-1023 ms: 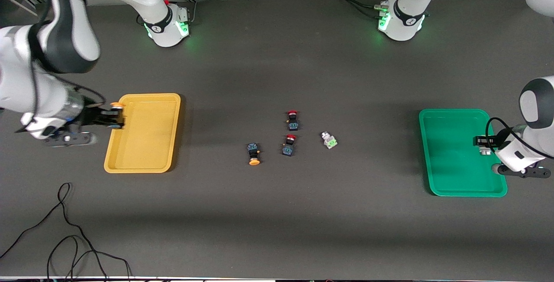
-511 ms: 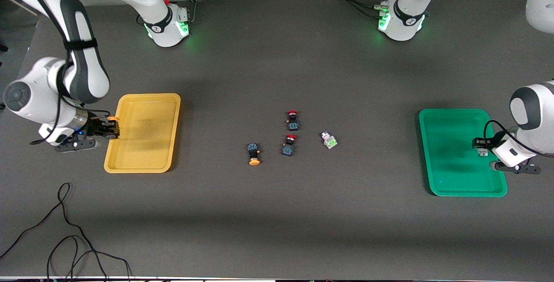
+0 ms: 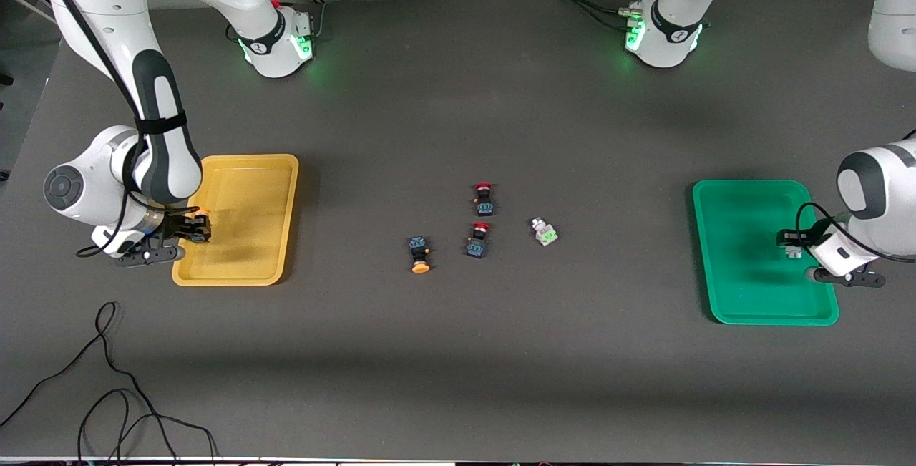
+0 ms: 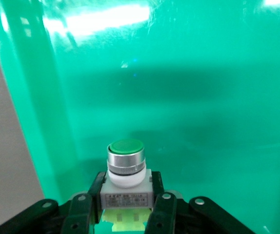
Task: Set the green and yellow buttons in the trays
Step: 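Lower both buttons into the trays and open both grippers, then reach the left gripper to the second green button while the right reaches orange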
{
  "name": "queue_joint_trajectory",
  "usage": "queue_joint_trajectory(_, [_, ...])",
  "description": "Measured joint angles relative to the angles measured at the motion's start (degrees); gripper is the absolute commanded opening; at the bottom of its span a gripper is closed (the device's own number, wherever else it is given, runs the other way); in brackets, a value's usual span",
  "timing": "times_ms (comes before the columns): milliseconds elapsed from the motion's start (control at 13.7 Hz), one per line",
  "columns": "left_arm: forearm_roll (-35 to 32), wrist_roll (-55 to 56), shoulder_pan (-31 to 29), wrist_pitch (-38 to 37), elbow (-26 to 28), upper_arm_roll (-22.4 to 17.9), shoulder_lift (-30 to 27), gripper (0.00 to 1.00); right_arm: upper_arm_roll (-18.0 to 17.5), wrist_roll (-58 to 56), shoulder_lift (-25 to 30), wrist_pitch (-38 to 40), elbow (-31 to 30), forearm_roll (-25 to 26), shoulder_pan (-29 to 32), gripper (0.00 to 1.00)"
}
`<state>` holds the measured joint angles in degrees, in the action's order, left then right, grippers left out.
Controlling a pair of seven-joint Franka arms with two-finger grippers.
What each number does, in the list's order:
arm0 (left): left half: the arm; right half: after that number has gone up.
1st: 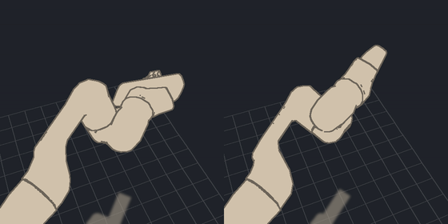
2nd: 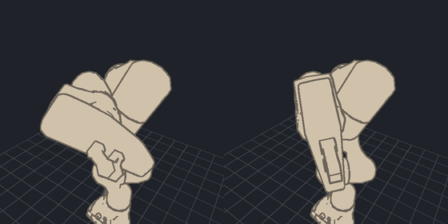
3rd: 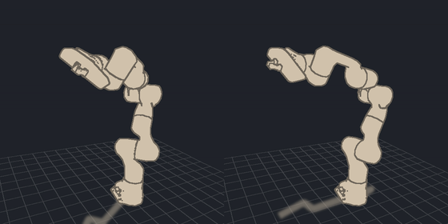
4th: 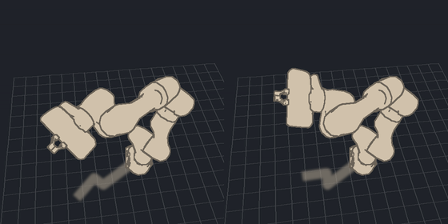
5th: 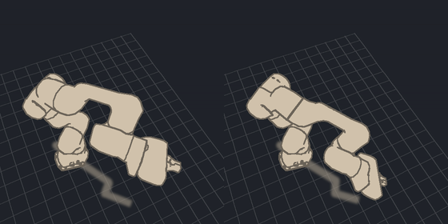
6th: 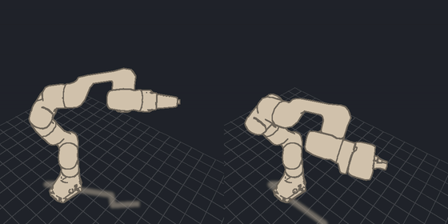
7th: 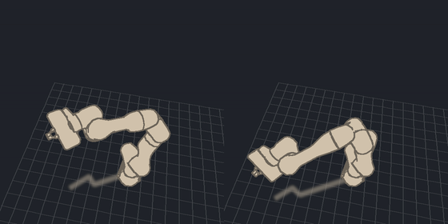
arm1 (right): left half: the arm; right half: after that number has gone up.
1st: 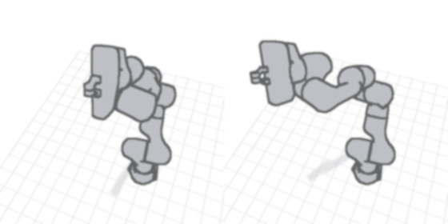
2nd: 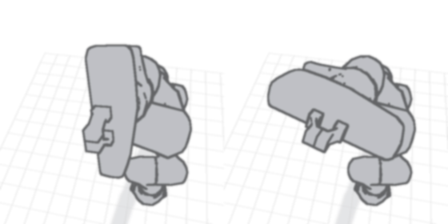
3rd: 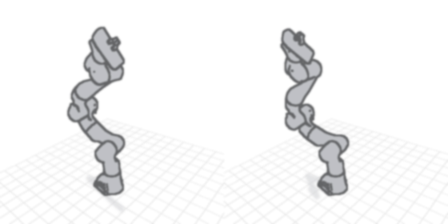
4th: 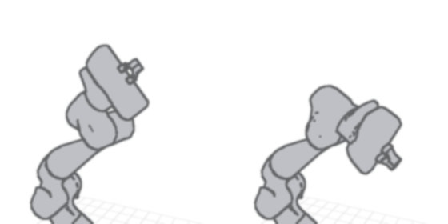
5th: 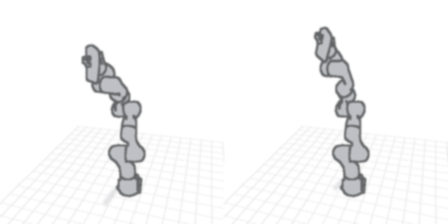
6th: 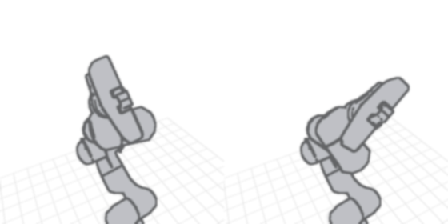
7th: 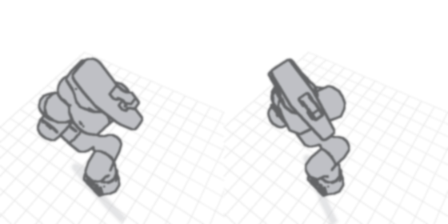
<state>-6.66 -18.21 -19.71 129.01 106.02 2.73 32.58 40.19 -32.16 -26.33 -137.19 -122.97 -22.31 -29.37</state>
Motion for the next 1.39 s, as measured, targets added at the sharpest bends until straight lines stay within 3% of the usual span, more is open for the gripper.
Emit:
queue_joint_trajectory(219, [0.56, 0.0, -0.23, 0.39, -0.02, 0.03, 1.02, 0.93, 0.01, 0.22, 0.02, 0.48, 1.47, -0.37, -0.04, 1.0])
queue_joint_trajectory(292, [0.6, 0.0, -0.25, 0.41, -0.05, 0.04, 1.02, 0.99, 0.03, 0.51, 0.27, 2.42, 2.6, -0.47, -0.11, 1.0])
queue_joint_trajectory(584, [0.68, 0.0, -0.29, -0.23, -0.36, 0.41, 0.43, 0.99, 1.1, 5.41, 1.91, 19.73, 15.07, 1.91, -0.59, 1.0])
queue_joint_trajectory(804, [2.57, 0.0, -0.26, -7.47, -2.65, 1.49, -1.98, 0.99, 1.05, 13.76, 2.93, 28.7, 23.47, 3.76, -3.43, 1.0])
queue_joint_trajectory(1096, [8.2, 0.83, 0.06, -21.43, -7.32, 4.51, -6.74, 0.96, -0.28, 32.2, 1.94, 29.01, 26.18, 2.72, -13.9, 1.0])
queue_joint_trajectory(1388, [9.83, 12.68, 1.23, -28.47, -10.92, 9.34, -7.41, 0.98, -4.43, 48.42, -3.82, 23.68, 30.67, -1.79, -22.18, 1.0])
